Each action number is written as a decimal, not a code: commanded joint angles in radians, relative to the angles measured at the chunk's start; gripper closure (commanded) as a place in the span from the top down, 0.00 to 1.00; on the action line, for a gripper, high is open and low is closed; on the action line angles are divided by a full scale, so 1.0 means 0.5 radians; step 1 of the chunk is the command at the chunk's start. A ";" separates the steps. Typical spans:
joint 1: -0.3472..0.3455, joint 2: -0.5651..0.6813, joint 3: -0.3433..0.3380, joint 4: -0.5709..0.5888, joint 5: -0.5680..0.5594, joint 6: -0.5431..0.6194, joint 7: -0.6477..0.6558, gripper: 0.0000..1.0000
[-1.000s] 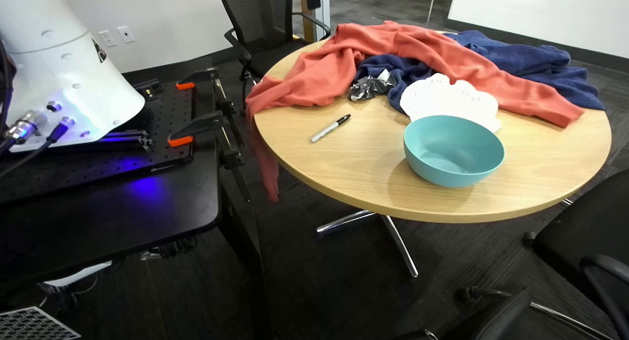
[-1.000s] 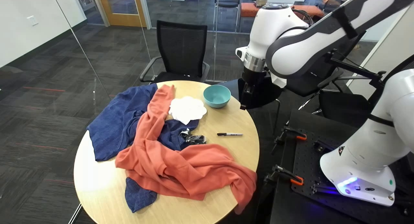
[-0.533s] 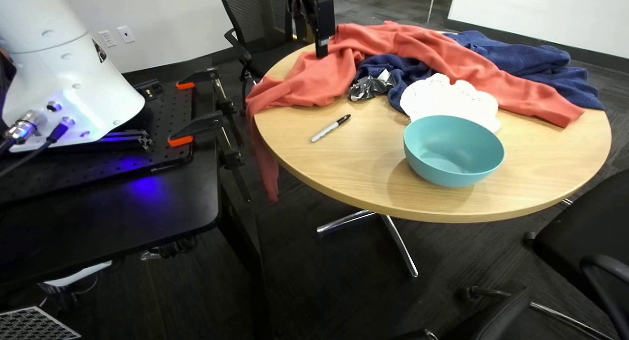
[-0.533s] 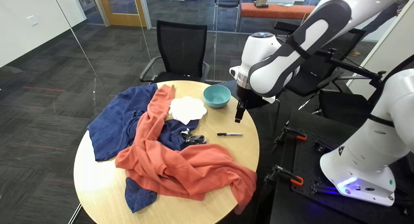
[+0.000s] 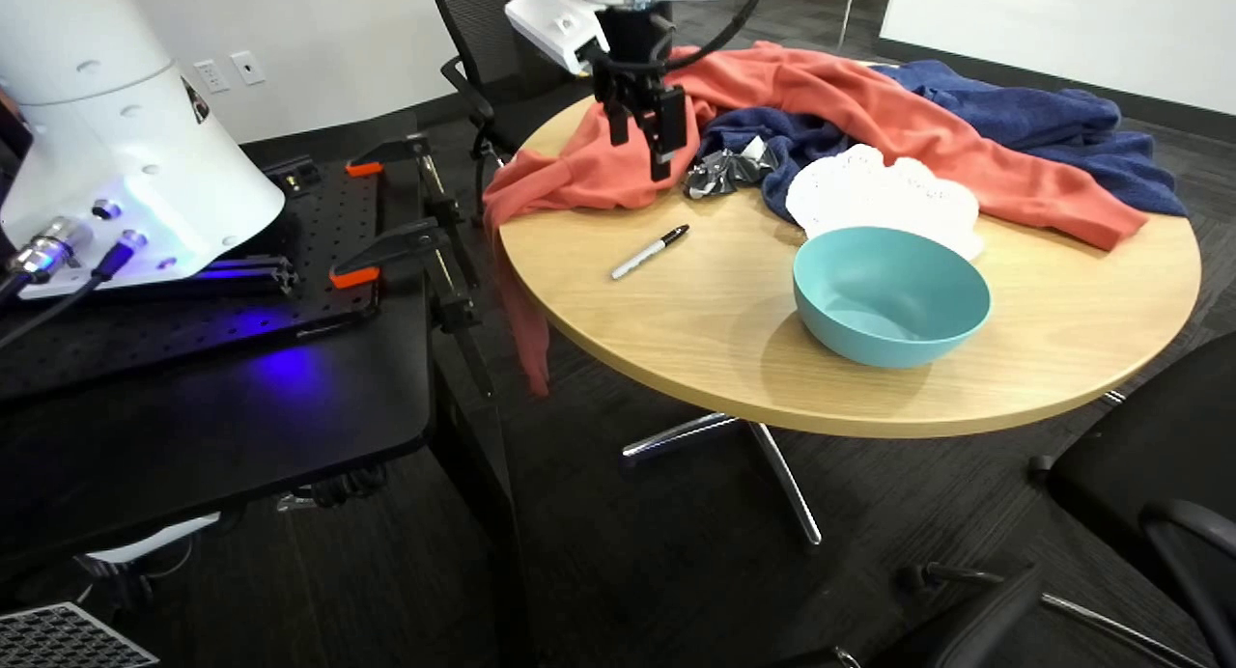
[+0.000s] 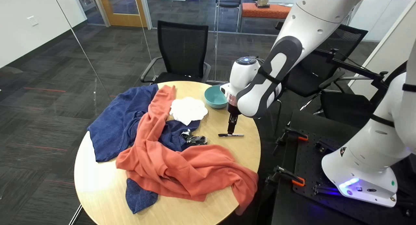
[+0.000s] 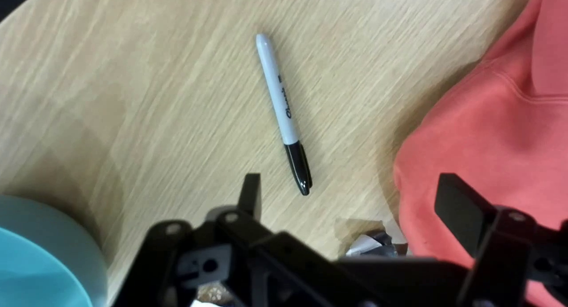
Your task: Put the marker in the bowl
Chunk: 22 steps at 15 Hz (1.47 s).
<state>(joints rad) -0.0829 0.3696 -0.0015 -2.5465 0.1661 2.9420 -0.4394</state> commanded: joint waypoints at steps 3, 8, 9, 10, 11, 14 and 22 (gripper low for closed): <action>-0.032 0.352 -0.036 0.226 -0.304 0.107 0.254 1.00; -0.060 0.525 -0.042 0.354 -0.390 0.098 0.343 1.00; -0.070 0.550 -0.035 0.375 -0.394 0.099 0.345 1.00; -0.074 0.570 -0.034 0.390 -0.394 0.099 0.344 1.00; -0.080 0.590 -0.033 0.408 -0.394 0.098 0.344 1.00; -0.094 0.634 -0.028 0.448 -0.391 0.092 0.344 0.99; -0.135 0.673 -0.004 0.479 -0.380 0.105 0.344 0.28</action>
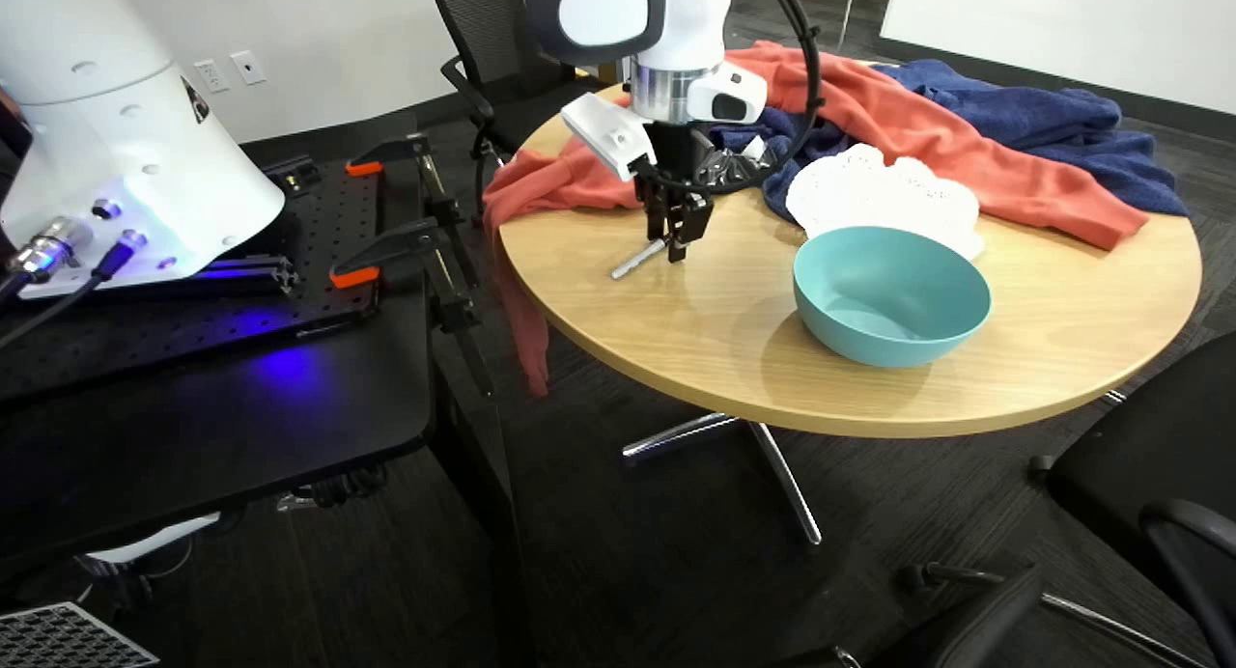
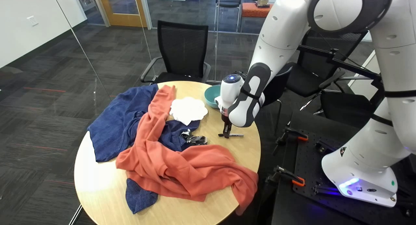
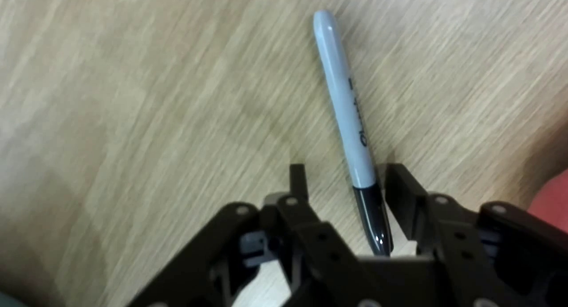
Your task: Put the marker in the bowl
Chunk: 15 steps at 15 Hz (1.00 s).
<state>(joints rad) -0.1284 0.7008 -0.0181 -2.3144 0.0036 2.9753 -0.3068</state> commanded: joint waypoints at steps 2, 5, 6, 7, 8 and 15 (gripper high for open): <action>-0.054 0.005 0.037 0.010 -0.051 0.041 0.081 0.13; -0.073 -0.036 0.061 -0.016 -0.025 0.041 0.104 0.00; -0.076 -0.084 0.076 -0.048 -0.001 0.045 0.144 0.03; -0.073 -0.142 0.084 -0.080 0.023 0.031 0.199 0.04; -0.083 -0.191 0.100 -0.108 0.034 0.043 0.230 0.04; -0.009 -0.510 -0.051 -0.044 0.086 -0.025 0.555 0.04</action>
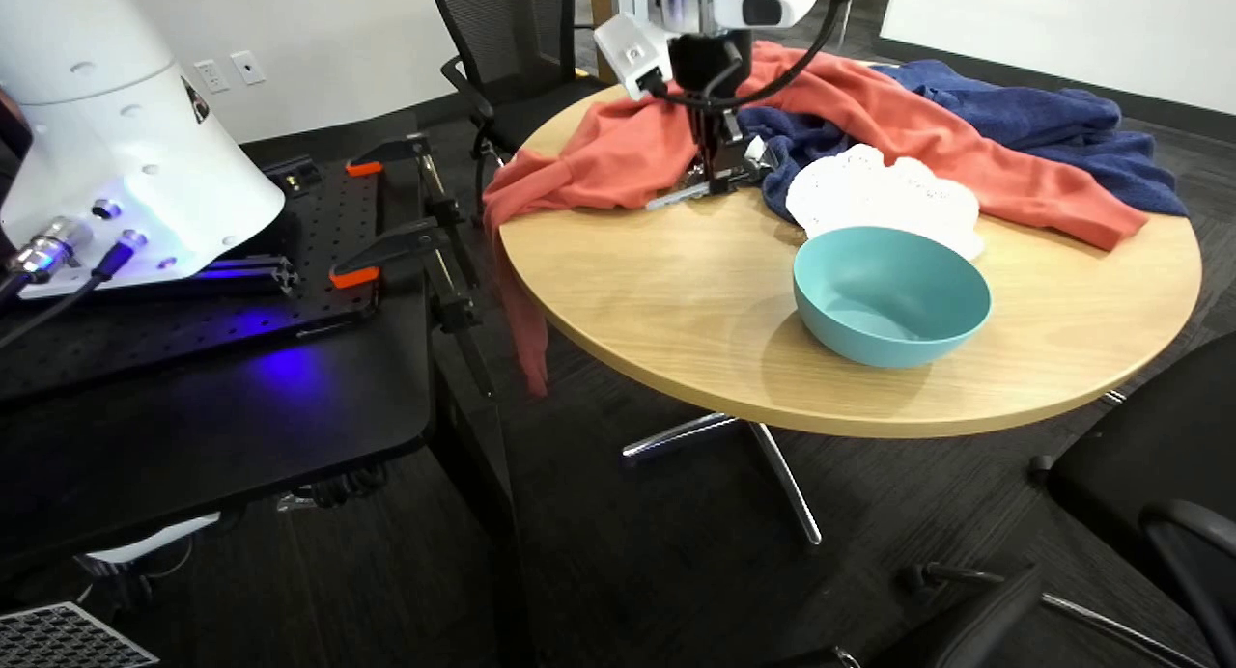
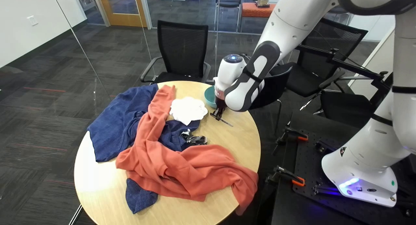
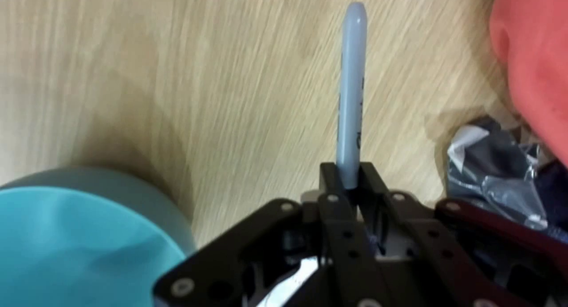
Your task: Put the marker in the bowl
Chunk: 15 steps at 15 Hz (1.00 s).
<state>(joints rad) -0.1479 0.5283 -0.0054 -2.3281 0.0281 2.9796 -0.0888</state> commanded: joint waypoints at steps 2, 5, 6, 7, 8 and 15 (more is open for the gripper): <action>0.061 -0.204 -0.172 0.046 0.025 -0.041 0.211 0.04; 0.080 -0.188 -0.300 0.188 0.026 -0.047 0.343 0.04; 0.071 -0.163 -0.326 0.252 0.039 -0.053 0.381 0.04; 0.073 -0.136 -0.360 0.311 0.041 -0.063 0.422 0.04; 0.065 -0.107 -0.380 0.377 0.049 -0.076 0.460 0.04; 0.034 0.185 -0.449 0.785 0.110 -0.157 0.632 0.04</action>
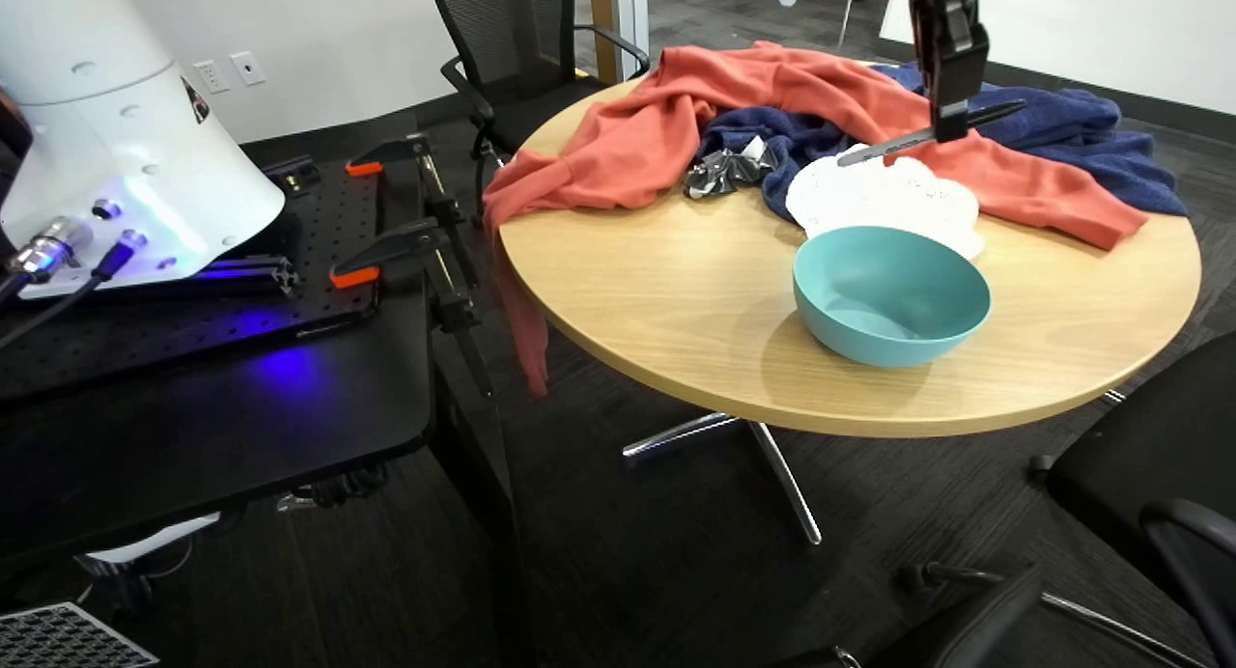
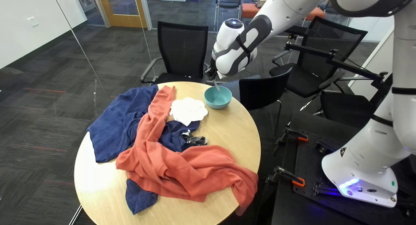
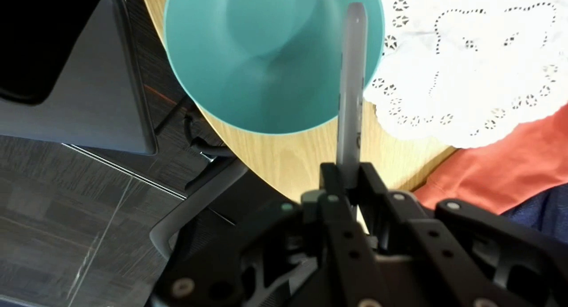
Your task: Put the marker in the bowl
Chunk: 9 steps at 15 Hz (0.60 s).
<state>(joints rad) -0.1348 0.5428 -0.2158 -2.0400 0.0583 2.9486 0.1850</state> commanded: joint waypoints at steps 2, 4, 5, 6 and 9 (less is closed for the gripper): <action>0.001 0.251 -0.029 0.305 0.071 -0.145 0.110 0.04; -0.004 0.327 -0.027 0.377 0.087 -0.194 0.123 0.04; -0.008 0.363 -0.024 0.410 0.093 -0.218 0.134 0.04; -0.007 0.398 -0.026 0.439 0.097 -0.243 0.139 0.04; -0.010 0.488 -0.031 0.512 0.119 -0.315 0.178 0.04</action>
<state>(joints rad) -0.1381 0.7429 -0.2240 -1.8465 0.0999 2.8500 0.2411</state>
